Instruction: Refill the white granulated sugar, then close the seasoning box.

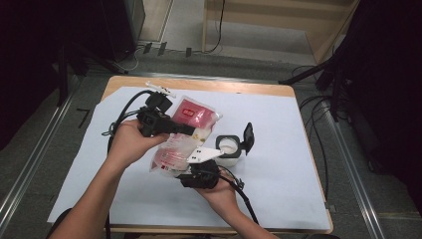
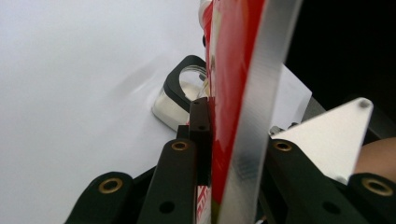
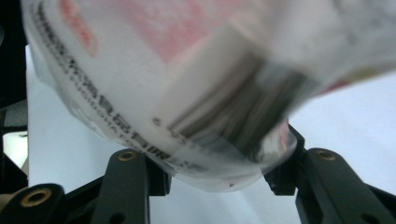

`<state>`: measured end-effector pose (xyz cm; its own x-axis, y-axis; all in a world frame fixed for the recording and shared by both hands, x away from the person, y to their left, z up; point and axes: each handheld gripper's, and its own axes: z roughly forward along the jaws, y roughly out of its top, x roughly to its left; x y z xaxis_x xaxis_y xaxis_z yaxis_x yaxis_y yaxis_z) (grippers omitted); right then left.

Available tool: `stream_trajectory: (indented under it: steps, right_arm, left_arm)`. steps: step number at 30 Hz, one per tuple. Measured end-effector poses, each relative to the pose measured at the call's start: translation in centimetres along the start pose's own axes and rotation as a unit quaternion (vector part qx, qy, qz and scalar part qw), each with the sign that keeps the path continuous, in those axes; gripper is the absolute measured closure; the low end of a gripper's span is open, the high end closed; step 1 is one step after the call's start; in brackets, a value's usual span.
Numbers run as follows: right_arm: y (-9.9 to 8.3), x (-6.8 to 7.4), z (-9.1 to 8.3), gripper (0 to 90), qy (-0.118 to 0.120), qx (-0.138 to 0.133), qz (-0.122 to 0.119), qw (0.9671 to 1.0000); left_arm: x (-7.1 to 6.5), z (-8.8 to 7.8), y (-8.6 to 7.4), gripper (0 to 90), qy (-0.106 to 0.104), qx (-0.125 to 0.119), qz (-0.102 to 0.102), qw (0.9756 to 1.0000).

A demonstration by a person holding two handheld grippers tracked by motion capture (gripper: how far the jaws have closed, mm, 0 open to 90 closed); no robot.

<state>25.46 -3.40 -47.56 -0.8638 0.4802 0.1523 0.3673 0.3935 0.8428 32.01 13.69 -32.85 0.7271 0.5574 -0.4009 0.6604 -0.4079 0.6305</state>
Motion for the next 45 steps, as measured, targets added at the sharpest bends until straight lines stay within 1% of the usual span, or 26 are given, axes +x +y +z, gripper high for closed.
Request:
stream_trajectory:
  steps: [2, 4, 5, 6, 7, 9, 10, 12, 14, 16, 18, 21, 22, 24, 25, 27, 29, 31, 34, 35, 36, 39, 41, 43, 44, 45]
  right_arm:
    - [0.0, -0.2, 0.0, 52.2, -0.003, 0.0, 0.005, 1.0]
    - [0.1, -0.6, -0.1, 52.3, -0.006, 0.002, 0.022, 0.9997]
    - [0.1, -0.8, -0.1, 53.1, -0.008, 0.006, 0.029, 0.9995]
    - [0.1, -1.0, -0.1, 53.2, -0.01, 0.008, 0.037, 0.9992]
    - [0.1, -1.2, -0.2, 53.5, -0.012, 0.009, 0.041, 0.999]
    - [0.2, -1.5, -0.2, 53.9, -0.023, 0.015, 0.046, 0.9985]
    - [0.3, -1.7, -0.3, 53.8, -0.028, 0.017, 0.046, 0.9984]
    - [0.3, -2.0, -0.3, 53.8, -0.034, 0.02, 0.049, 0.998]
    - [0.4, -2.1, -0.4, 53.9, -0.033, 0.018, 0.052, 0.9979]
    - [0.5, -2.3, -0.5, 53.9, -0.025, 0.014, 0.058, 0.9979]
    - [0.5, -2.4, -0.6, 53.7, -0.028, 0.018, 0.057, 0.9978]
    - [0.6, -2.5, -0.8, 53.8, -0.032, 0.016, 0.054, 0.9979]
    - [0.6, -2.6, -0.9, 53.8, -0.033, 0.015, 0.054, 0.9979]
    - [0.7, -2.7, -1.0, 53.8, -0.034, 0.014, 0.054, 0.9979]
    - [0.7, -2.7, -1.1, 53.8, -0.034, 0.014, 0.054, 0.9979]
    - [0.8, -2.6, -1.1, 53.8, -0.034, 0.015, 0.052, 0.998]
    - [0.9, -2.6, -1.2, 53.7, -0.033, 0.013, 0.048, 0.9982]
    - [1.0, -2.5, -1.2, 53.6, -0.03, 0.016, 0.048, 0.9983]
    - [1.0, -2.5, -1.2, 53.6, -0.024, 0.018, 0.047, 0.9984]
    - [1.0, -2.5, -1.2, 54.0, -0.021, 0.02, 0.048, 0.9984]
    - [1.0, -2.4, -1.2, 54.8, -0.019, 0.02, 0.047, 0.9985]
    - [1.1, -2.5, -1.3, 55.8, -0.011, 0.021, 0.049, 0.9985]
    - [1.1, -2.5, -1.3, 55.9, -0.009, 0.023, 0.053, 0.9983]
    - [1.1, -2.7, -1.4, 56.1, -0.007, 0.024, 0.054, 0.9982]
    - [1.1, -2.8, -1.4, 56.2, -0.005, 0.023, 0.056, 0.9981]
    - [1.1, -2.8, -1.4, 56.3, -0.004, 0.023, 0.057, 0.9981]
  left_arm:
    - [0.1, -0.5, -0.1, 81.5, -0.005, -0.004, 0.001, 1.0]
    - [0.1, -1.1, -0.2, 82.2, -0.006, -0.009, 0.0, 0.9999]
    - [0.1, -1.4, -0.2, 83.1, -0.012, -0.013, 0.002, 0.9998]
    - [0.1, -1.7, -0.3, 83.8, -0.01, -0.015, 0.004, 0.9998]
    - [0.1, -2.0, -0.3, 84.6, -0.014, -0.016, 0.006, 0.9998]
    - [0.2, -2.5, -0.6, 85.9, -0.019, -0.024, 0.01, 0.9995]
    - [0.3, -2.7, -0.6, 86.7, -0.016, -0.024, 0.011, 0.9995]
    - [0.3, -3.1, -0.8, 88.2, -0.015, -0.034, 0.01, 0.9993]
    - [0.4, -3.5, -0.8, 89.6, -0.013, -0.045, 0.013, 0.9988]
    - [0.2, -3.8, -0.8, 90.0, -0.008, -0.055, 0.017, 0.9983]
    - [0.1, -4.2, -0.8, 90.0, -0.01, -0.067, 0.024, 0.9974]
    - [-0.2, -4.8, -0.7, 90.0, 0.002, -0.081, 0.035, 0.9961]
    - [-0.2, -4.9, -0.8, 90.0, 0.008, -0.089, 0.04, 0.9952]
    - [-0.2, -5.2, -0.8, 90.0, 0.022, -0.095, 0.047, 0.9941]
    - [-0.1, -5.3, -0.9, 89.9, 0.03, -0.097, 0.046, 0.9937]
    - [0.5, -5.1, -0.9, 89.6, 0.053, -0.089, 0.042, 0.9937]
    - [1.2, -4.6, -1.0, 89.7, 0.077, -0.081, 0.035, 0.9931]
    - [2.1, -4.1, -1.0, 89.7, 0.086, -0.079, 0.036, 0.9925]
    - [3.5, -3.1, -1.2, 89.7, 0.107, -0.081, 0.039, 0.9901]
    - [4.0, -2.8, -1.2, 89.6, 0.109, -0.079, 0.035, 0.9903]
    - [4.5, -2.4, -1.3, 89.5, 0.112, -0.082, 0.033, 0.9897]
    - [6.2, -1.3, -1.9, 89.2, 0.118, -0.084, 0.02, 0.9892]
    - [7.0, -0.6, -2.3, 89.2, 0.125, -0.078, 0.012, 0.9891]
    - [7.7, -0.1, -2.8, 89.2, 0.13, -0.071, 0.011, 0.9889]
    - [7.8, -0.1, -2.9, 89.0, 0.122, -0.074, 0.007, 0.9897]
    - [7.9, -0.2, -3.1, 88.9, 0.116, -0.086, 0.006, 0.9895]
